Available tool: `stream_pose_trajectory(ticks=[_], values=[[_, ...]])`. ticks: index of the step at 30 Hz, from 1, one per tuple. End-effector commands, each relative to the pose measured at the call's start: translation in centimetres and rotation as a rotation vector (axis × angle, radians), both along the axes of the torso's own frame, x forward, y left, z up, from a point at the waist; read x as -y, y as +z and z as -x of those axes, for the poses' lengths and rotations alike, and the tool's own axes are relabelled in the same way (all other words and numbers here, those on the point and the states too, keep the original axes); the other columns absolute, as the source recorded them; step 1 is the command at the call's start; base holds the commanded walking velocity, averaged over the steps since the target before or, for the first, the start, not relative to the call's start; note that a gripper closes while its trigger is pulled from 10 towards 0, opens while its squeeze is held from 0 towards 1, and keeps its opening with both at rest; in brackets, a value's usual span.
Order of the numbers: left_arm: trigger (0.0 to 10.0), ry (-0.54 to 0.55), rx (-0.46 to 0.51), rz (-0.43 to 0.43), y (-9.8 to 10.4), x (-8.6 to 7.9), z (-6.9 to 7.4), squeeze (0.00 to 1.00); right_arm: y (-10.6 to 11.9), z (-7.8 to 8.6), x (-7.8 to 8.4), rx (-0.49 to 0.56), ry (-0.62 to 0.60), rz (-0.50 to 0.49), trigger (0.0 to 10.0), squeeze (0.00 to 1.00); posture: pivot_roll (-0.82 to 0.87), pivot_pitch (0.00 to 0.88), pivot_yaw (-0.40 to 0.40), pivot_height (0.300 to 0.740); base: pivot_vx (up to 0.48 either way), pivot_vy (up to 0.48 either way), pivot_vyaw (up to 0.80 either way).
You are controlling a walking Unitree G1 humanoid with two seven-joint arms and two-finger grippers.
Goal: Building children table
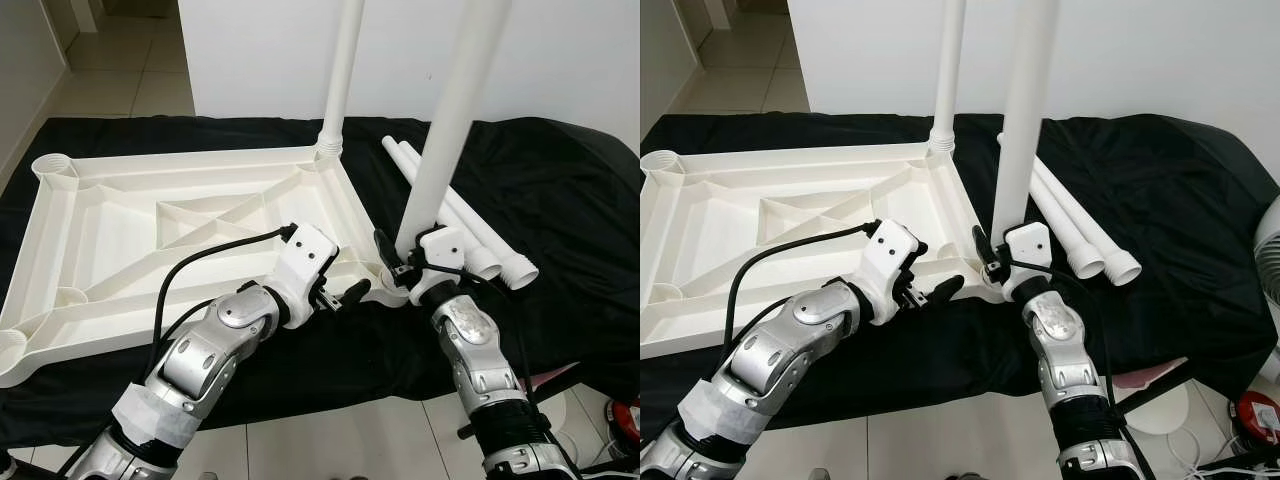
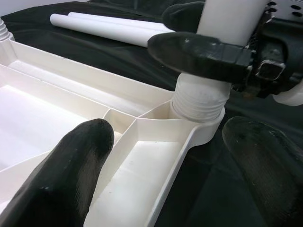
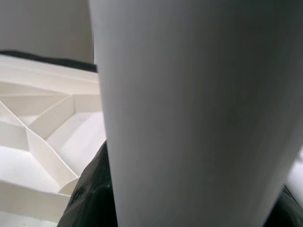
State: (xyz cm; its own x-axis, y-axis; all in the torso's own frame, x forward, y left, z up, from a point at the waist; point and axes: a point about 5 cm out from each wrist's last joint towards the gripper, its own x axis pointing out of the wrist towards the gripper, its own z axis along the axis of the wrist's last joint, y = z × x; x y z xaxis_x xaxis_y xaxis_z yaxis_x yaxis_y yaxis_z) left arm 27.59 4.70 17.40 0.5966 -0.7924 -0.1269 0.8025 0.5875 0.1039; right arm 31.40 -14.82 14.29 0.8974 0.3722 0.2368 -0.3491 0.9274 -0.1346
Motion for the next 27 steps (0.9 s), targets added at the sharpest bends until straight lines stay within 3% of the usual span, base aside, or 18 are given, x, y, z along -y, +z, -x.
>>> stream_pose_trajectory(ticks=[1, 8, 13, 27], values=[[10.0, -0.102, -0.016, 0.000, 0.2, 0.2, 0.6, 0.00, -2.7, 0.7, 0.4, -0.114, 0.006, -0.028, 10.0, 0.00, 0.07, 0.086, -0.053, 0.740, 0.000, 0.000, 0.00], [10.0, -0.097, -0.019, -0.001, 0.3, 0.1, 0.7, 0.00, -3.6, 0.8, 0.8, -0.153, -0.007, -0.084, 10.0, 0.00, 0.07, 0.092, -0.048, 0.740, 0.000, 0.000, 0.00], [10.0, -0.095, -0.019, -0.002, 0.4, 0.0, 0.7, 0.00, -4.6, 0.2, 1.5, -0.236, -0.059, -0.160, 10.0, 0.00, 0.06, 0.095, -0.044, 0.740, 0.000, 0.000, 0.00], [10.0, -0.084, -0.023, 0.001, 0.7, 0.0, 0.7, 0.00, -5.1, -1.5, 2.0, -0.384, -0.121, -0.103, 10.0, 0.00, 0.07, 0.097, -0.048, 0.740, 0.000, 0.000, 0.00]])
